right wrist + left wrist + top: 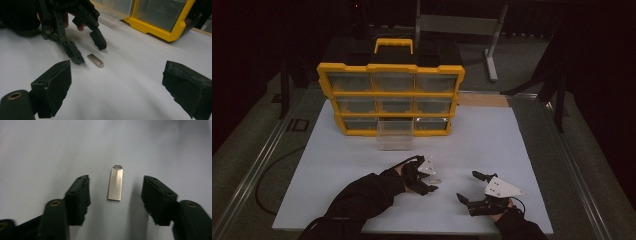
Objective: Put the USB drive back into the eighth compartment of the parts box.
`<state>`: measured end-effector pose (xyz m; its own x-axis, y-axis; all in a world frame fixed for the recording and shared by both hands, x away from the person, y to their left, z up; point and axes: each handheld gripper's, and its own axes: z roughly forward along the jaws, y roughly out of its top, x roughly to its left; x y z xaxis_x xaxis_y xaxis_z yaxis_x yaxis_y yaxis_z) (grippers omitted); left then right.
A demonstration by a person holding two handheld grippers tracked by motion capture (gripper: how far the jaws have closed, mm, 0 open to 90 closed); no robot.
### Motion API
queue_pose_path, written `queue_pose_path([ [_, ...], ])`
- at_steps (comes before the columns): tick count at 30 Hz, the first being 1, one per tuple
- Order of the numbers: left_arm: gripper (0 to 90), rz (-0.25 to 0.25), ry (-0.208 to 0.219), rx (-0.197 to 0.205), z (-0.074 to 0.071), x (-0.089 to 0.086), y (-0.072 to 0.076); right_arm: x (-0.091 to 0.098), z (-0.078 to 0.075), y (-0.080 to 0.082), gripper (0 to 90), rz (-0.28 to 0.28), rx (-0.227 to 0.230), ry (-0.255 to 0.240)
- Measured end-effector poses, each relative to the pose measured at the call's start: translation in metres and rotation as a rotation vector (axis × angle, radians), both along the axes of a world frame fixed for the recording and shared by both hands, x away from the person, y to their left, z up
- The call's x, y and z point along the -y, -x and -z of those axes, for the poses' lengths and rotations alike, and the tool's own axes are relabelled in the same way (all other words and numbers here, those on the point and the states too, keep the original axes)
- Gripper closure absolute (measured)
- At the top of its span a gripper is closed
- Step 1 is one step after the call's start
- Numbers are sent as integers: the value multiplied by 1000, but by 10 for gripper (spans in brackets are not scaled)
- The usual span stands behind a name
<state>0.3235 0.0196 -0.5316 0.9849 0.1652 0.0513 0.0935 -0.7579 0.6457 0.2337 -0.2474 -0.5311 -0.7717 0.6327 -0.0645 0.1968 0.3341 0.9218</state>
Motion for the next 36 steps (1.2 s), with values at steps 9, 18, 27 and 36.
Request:
queue_pose_path([
  [9, 600, 6, -3, 9, -1, 2, -1, 0, 0, 0, 91, -2, 0, 1],
  [18, 705, 17, -23, -1, -3, 5, -2, 0, 0, 0, 91, -4, 1, 2],
  [27, 769, 20, -55, -39, -5, 9, -3, -1, 0, -1, 91, -6, 3, 4],
  [36, 796, 22, -68, -53, -6, 11, -5, -1, 0, -1, 91, -7, -2, 3],
])
